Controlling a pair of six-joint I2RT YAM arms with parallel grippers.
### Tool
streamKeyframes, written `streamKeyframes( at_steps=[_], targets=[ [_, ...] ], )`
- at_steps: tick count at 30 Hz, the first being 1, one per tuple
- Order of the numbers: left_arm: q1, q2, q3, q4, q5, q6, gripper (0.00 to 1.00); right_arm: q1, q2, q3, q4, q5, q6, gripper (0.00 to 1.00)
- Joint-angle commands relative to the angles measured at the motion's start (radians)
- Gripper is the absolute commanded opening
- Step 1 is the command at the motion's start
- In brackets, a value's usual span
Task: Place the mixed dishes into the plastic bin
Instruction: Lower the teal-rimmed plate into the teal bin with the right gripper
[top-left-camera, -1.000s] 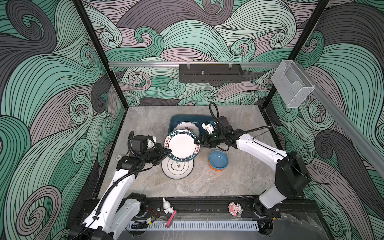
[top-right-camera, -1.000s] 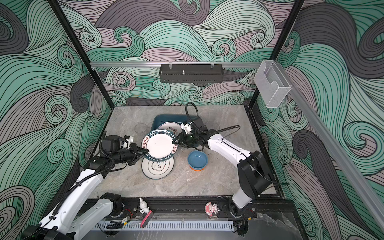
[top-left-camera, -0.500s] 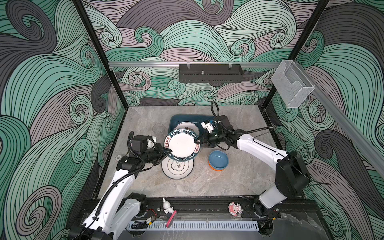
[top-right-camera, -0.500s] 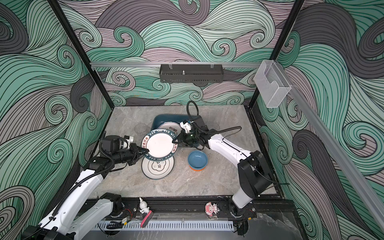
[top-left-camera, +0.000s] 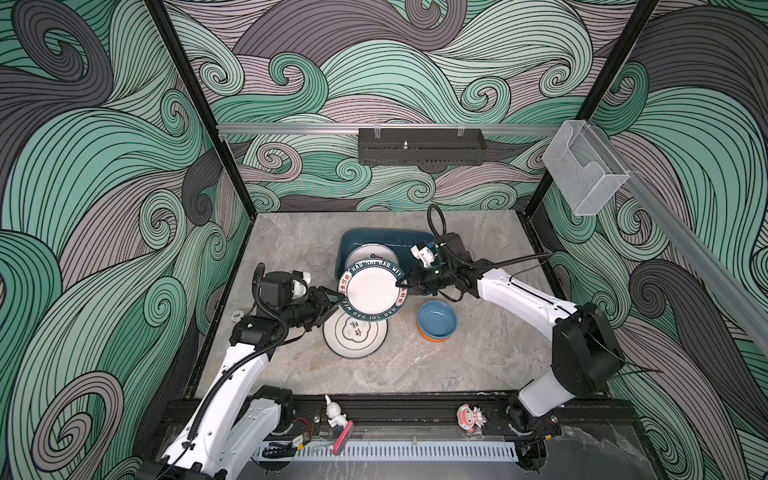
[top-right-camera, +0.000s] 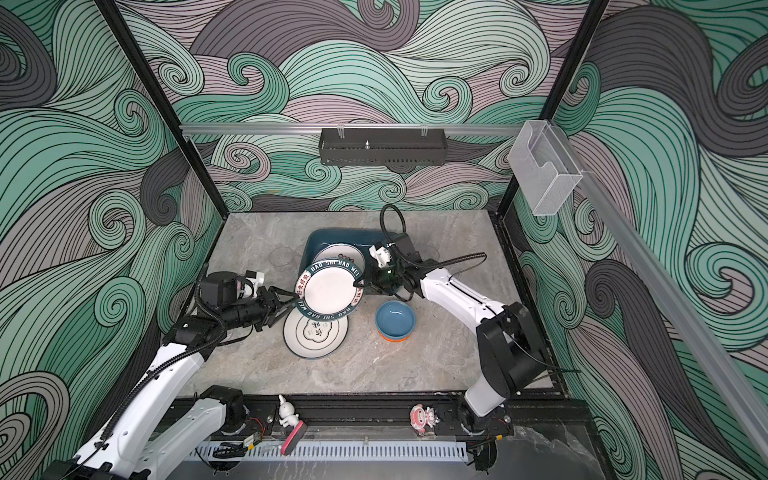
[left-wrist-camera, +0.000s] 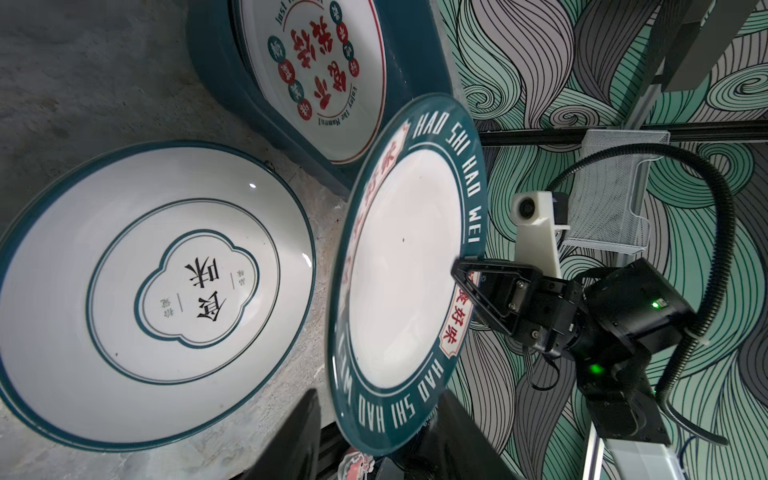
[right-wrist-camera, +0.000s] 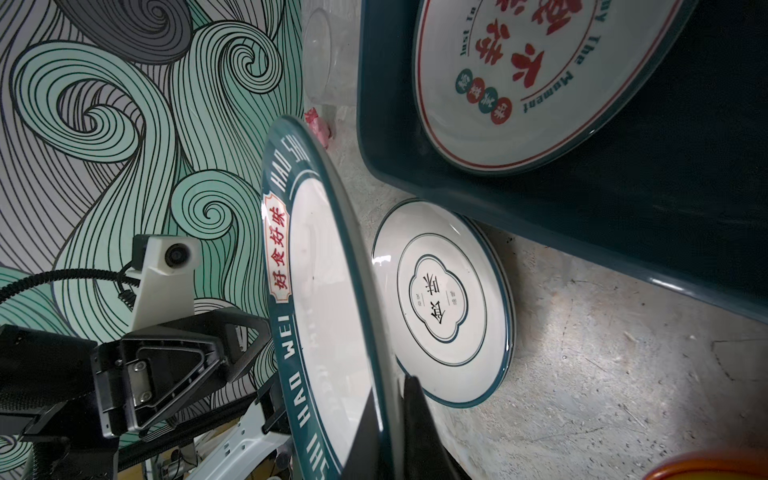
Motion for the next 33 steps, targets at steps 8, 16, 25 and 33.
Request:
streamKeyframes(
  at_steps=[8,16,25,33],
  targets=[
    [-0.008,-0.047,-0.026,-0.049,-0.051,0.021,0.58,-0.057,-0.013,0.056,-0.036,0.049,-0.062,0.02],
    [-0.008,-0.054,-0.037,-0.053,-0.054,0.027,0.59,-0.1,0.065,0.146,-0.053,0.083,-0.073,0.02],
    [-0.008,-0.058,-0.041,-0.066,-0.053,0.03,0.6,-0.12,0.182,0.242,-0.059,0.117,-0.073,0.02],
    [-0.008,-0.06,-0.051,-0.066,-0.053,0.03,0.6,-0.122,0.272,0.304,-0.042,0.152,-0.064,0.01]
  ],
)
